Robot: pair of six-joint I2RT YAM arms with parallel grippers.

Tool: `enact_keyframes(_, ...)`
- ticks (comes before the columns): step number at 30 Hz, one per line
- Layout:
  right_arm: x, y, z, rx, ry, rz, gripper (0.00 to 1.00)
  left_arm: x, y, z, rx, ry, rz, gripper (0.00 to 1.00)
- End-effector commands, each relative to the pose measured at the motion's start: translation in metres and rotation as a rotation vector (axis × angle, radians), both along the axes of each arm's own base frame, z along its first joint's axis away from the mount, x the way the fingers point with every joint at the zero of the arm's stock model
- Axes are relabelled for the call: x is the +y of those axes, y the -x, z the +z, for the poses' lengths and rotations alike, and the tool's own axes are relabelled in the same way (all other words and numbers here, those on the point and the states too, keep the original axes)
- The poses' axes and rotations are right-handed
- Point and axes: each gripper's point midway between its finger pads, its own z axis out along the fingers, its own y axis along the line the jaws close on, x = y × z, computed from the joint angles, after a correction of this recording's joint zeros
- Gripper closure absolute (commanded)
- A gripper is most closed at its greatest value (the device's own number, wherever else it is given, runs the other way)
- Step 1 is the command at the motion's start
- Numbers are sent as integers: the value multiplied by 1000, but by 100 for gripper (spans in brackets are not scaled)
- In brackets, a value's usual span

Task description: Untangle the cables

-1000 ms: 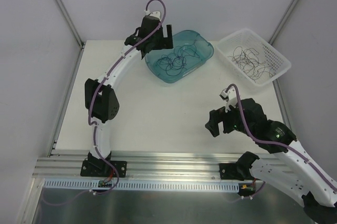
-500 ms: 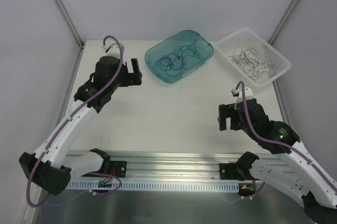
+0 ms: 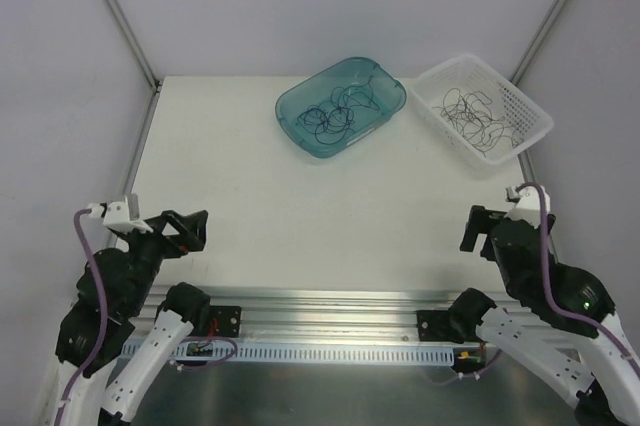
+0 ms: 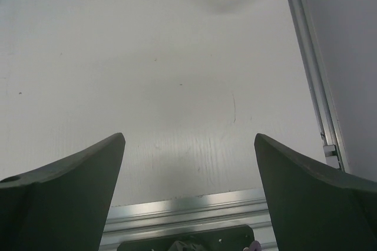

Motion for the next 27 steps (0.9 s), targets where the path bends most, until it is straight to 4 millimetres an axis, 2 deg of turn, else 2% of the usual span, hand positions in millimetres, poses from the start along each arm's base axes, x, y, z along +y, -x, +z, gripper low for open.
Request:
enact_keyframes(1, -31, 18, 19, -103, -58, -78, 3, 13, 20, 1, -36, 63, 40, 1)
enact_keyframes(8, -59, 48, 38, -310, -232, -46, 3, 35, 51, 15, -158, 166, 93, 1)
enact_keyframes(12, -73, 65, 40, -398, -289, -18, 3, 49, 64, 17, -211, 203, 136, 1)
enact_keyframes(16, -76, 71, 40, -433, -335, 8, 3, 55, 71, 18, -217, 212, 151, 1)
enact_keyframes(27, -69, 71, 37, -451, -372, 52, 3, 58, 73, 15, -206, 227, 174, 1)
